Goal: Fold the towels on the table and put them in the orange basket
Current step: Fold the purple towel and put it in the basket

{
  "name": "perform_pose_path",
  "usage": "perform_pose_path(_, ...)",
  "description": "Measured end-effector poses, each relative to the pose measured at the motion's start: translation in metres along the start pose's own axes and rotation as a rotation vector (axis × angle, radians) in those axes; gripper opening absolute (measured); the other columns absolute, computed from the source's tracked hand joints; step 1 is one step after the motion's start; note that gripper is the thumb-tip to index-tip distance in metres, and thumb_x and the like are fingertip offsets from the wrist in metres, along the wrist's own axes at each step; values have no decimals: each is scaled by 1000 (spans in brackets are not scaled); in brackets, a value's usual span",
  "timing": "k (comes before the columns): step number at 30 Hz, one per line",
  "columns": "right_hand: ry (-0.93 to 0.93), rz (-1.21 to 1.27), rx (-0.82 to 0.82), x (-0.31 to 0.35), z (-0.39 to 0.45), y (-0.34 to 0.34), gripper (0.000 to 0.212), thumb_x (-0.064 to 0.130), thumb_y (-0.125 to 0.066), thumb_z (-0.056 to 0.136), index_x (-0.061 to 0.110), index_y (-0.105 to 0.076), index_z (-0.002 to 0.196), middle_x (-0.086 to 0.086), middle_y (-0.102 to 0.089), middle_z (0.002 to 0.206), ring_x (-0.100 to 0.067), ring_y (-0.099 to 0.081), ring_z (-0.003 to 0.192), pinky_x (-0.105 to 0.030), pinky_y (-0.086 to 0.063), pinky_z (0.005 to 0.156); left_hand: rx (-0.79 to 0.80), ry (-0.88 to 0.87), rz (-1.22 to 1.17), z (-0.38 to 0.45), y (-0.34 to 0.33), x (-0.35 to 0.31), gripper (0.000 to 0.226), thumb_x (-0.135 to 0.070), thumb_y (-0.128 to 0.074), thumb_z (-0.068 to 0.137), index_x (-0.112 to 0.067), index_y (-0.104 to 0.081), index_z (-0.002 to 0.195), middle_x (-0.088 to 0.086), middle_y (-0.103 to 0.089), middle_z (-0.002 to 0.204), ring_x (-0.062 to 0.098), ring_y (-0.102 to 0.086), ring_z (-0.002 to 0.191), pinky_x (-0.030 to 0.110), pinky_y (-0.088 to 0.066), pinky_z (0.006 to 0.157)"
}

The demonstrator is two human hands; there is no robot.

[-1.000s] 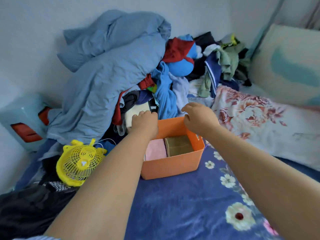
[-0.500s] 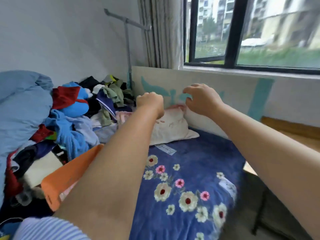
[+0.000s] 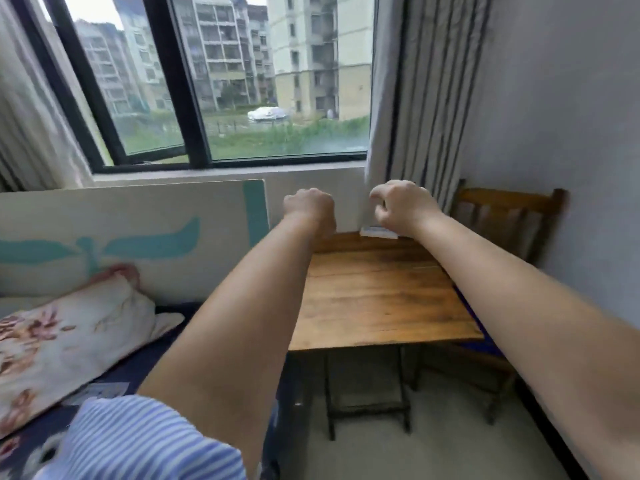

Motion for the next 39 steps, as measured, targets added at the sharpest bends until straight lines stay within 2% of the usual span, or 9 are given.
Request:
perform_pose_path(5, -104, -18, -12, -110, -11, 18, 36, 11, -41, 89, 7, -54, 122, -15, -55, 126, -31, -49, 116, -41, -43, 96, -46, -141, -70, 53, 3, -104, 27, -12, -46, 87, -11, -58, 111, 11, -56, 119, 29, -52, 111, 32, -35, 75)
perform_pose_path(11, -209, -42, -38, -215, -10, 19, 36, 13, -42, 88, 10, -54, 122, -14, -57, 124, -31, -51, 115, -37, -44, 90, -45, -288, -130, 104, -7, -205, 27, -10, -47, 84, -11, -60, 107, 12, -58, 115, 31, -54, 106, 31, -36, 71)
perform_pose_path(18, -320, -67, -74, -309, 29, -5, 37, 14, -42, 90, 13, -53, 125, -11, -56, 127, -29, -52, 115, -33, -45, 89, -20, -379, -126, 185, -30, -281, 25, -8, -44, 86, -10, -60, 105, 11, -59, 112, 29, -55, 102, 32, -37, 69)
perform_pose_path(21, -365, -78, -66, -346, 54, -13, 38, 14, -41, 89, 12, -53, 125, -12, -55, 128, -29, -51, 116, -36, -45, 90, -25, -421, -109, 228, -39, -305, 26, -9, -42, 88, -10, -59, 108, 11, -57, 114, 29, -53, 105, 32, -36, 71)
perform_pose_path(28, -463, -75, -44, -436, 109, -34, 37, 13, -41, 91, 11, -52, 126, -12, -54, 129, -29, -51, 116, -33, -44, 88, -10, -506, -77, 328, -73, -368, 29, -13, -42, 90, -9, -59, 113, 12, -57, 118, 30, -53, 108, 32, -35, 71)
perform_pose_path(32, -496, -44, 12, -487, 119, -63, 35, 12, -43, 91, 9, -54, 123, -12, -55, 128, -29, -51, 116, -32, -43, 90, 86, -549, -88, 367, -111, -408, 23, -10, -42, 90, -8, -60, 104, 11, -58, 110, 27, -53, 94, 33, -37, 68)
perform_pose_path(36, -530, -3, 124, -543, 123, -103, 34, 11, -41, 91, 9, -56, 121, -12, -56, 127, -29, -51, 115, -33, -43, 90, 186, -595, -80, 394, -154, -452, 27, -13, -41, 92, -7, -56, 113, 14, -56, 117, 31, -51, 109, 35, -38, 72)
perform_pose_path(39, -561, 51, 218, -590, 130, -141, 34, 11, -41, 92, 10, -55, 123, -11, -54, 130, -28, -50, 118, -33, -42, 94, 280, -601, -61, 418, -191, -487, 28, -14, -40, 93, -8, -55, 115, 13, -55, 119, 31, -51, 110, 35, -40, 73)
Point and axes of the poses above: each hand's wrist, its own z-axis towards the middle knuckle, its own y-axis out of the back of the hand, x = y × z, the point moved 1 cm from there along z, towards the middle knuckle
